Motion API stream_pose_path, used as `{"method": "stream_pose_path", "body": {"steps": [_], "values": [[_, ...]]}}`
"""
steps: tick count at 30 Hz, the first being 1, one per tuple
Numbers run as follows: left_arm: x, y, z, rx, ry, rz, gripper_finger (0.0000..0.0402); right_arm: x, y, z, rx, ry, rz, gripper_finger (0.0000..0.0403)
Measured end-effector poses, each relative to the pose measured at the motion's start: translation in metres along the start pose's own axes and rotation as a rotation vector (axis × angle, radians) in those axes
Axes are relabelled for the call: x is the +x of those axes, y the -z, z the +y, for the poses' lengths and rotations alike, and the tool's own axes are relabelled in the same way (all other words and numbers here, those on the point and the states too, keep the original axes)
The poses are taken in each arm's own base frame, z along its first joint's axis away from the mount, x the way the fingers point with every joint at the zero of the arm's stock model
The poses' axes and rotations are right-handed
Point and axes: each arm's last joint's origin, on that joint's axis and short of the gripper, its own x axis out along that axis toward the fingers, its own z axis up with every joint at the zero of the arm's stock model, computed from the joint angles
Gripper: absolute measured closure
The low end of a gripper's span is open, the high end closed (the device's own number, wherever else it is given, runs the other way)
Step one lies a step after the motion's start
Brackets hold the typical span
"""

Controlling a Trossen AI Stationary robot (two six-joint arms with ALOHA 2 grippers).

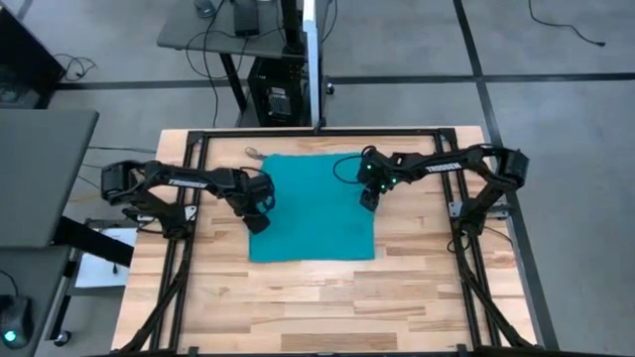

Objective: Roll towel
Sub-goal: Fold the towel

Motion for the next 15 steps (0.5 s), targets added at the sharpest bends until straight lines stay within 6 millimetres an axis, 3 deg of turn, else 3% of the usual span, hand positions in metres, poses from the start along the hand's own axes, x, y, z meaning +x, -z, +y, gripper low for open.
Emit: {"method": "stream_pose_path", "body": {"steps": [8,12,15], "values": [[-0.036,-0.03,0.006,-0.012,0.034,-0.286,0.0309,-0.036,-0.044,0.012,-0.103,-0.016,-0.215,0.0184],[-0.028,-0.053,0.018,-0.015,0.029,-0.395,0.0309,-0.03,-0.054,-0.001,-0.099,0.007,-0.272,0.0184],[-0.011,-0.065,0.031,-0.022,-0.001,-0.375,0.0309,-0.013,-0.048,-0.014,-0.059,0.028,-0.187,0.0184]]}}
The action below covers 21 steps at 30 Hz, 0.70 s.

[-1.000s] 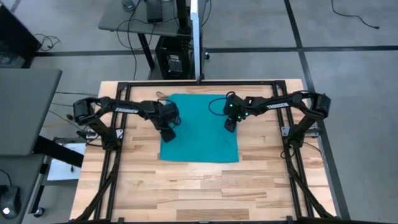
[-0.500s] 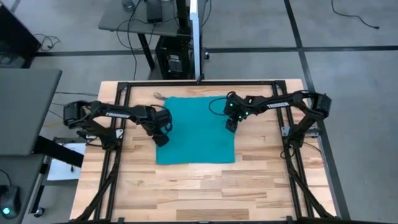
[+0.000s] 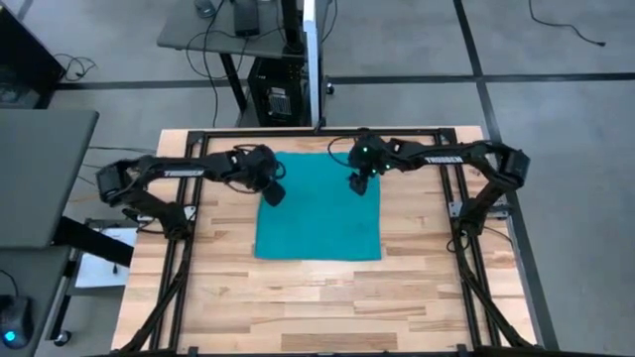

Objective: Roll towel
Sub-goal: Fold the towel

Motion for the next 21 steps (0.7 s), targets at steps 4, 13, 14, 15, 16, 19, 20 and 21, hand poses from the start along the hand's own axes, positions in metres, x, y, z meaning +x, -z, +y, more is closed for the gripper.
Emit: {"method": "stream_pose_path", "body": {"steps": [4,13,14,15,16,19,20,21], "values": [[0.026,0.004,0.016,0.022,-0.044,0.094,0.0309,0.018,0.011,-0.009,0.026,0.01,0.093,0.0184],[0.022,0.012,0.04,-0.004,-0.147,0.216,0.0309,0.022,0.028,-0.008,0.009,-0.003,0.231,0.0184],[0.02,0.012,0.041,-0.01,-0.155,0.215,0.0309,0.021,0.027,-0.009,0.013,-0.004,0.224,0.0184],[0.019,0.012,0.042,-0.019,-0.16,0.21,0.0309,0.02,0.026,-0.01,0.015,-0.004,0.209,0.0184],[0.018,0.011,0.043,-0.029,-0.163,0.202,0.0309,0.018,0.026,-0.01,0.016,-0.003,0.202,0.0184],[0.011,0.006,0.043,-0.037,-0.171,0.159,0.0309,0.011,0.019,-0.01,0.017,0.003,0.165,0.0184],[0.008,0.003,0.042,-0.033,-0.166,0.139,0.0309,0.008,0.014,-0.01,0.015,0.005,0.144,0.0184],[0.004,-0.001,0.041,-0.03,-0.162,0.117,0.0309,0.005,0.008,-0.01,0.012,0.007,0.114,0.0184]]}}
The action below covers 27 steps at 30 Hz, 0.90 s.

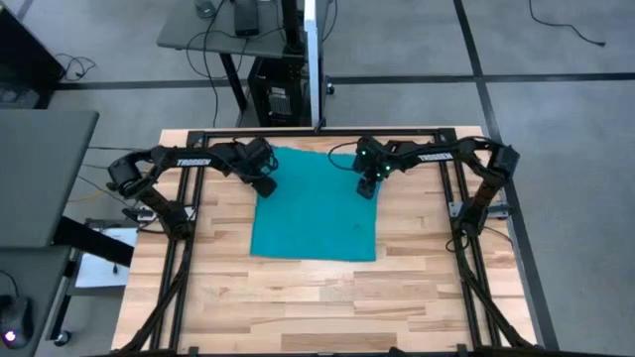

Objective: Roll towel
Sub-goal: Fold the towel

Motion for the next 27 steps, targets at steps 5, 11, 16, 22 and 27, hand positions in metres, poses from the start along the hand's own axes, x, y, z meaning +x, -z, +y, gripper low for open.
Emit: {"method": "stream_pose_path", "body": {"steps": [5,11,16,22,27], "values": [[-0.024,-0.01,-0.007,0.0,0.075,-0.06,0.0309,-0.011,-0.014,0.0,-0.005,0.003,-0.061,0.0184],[-0.042,-0.004,-0.039,0.029,0.301,-0.073,0.0309,-0.006,-0.019,-0.014,0.071,0.023,-0.088,0.0189],[-0.044,0.016,-0.077,0.146,0.353,-0.007,0.0309,-0.001,-0.013,-0.028,0.161,0.041,-0.041,0.02],[-0.037,0.046,-0.108,0.235,0.429,0.009,0.0309,-0.001,-0.013,-0.027,0.141,0.04,-0.04,0.0202],[-0.019,0.059,-0.12,0.172,0.456,0.016,0.0309,0.008,-0.009,-0.025,0.1,0.033,-0.003,0.0202]]}}
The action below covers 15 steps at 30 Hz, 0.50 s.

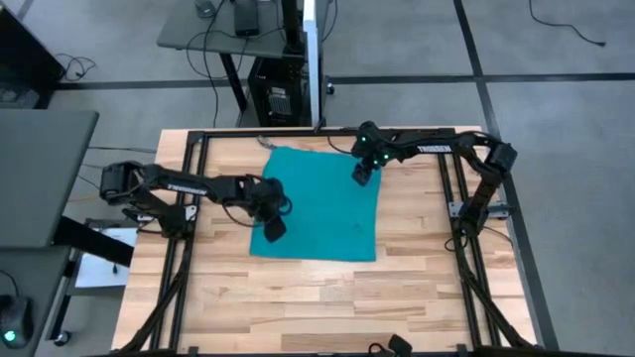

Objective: Roll towel
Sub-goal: Fold the towel

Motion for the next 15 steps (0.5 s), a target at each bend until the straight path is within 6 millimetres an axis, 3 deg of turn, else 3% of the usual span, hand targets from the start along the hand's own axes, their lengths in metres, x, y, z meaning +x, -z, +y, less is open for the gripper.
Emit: {"method": "stream_pose_path", "body": {"steps": [5,9,15], "values": [[0.024,0.017,-0.012,0.024,-0.002,0.088,0.0309,0.013,0.005,-0.009,0.004,0.005,0.04,0.0202],[0.035,0.027,-0.026,0.053,0.014,0.129,0.0309,0.012,0.004,-0.023,0.037,0.023,0.025,0.0202],[0.025,0.018,-0.027,0.021,0.02,0.112,0.0309,-0.014,-0.002,-0.028,0.062,0.007,0.004,0.0202]]}}
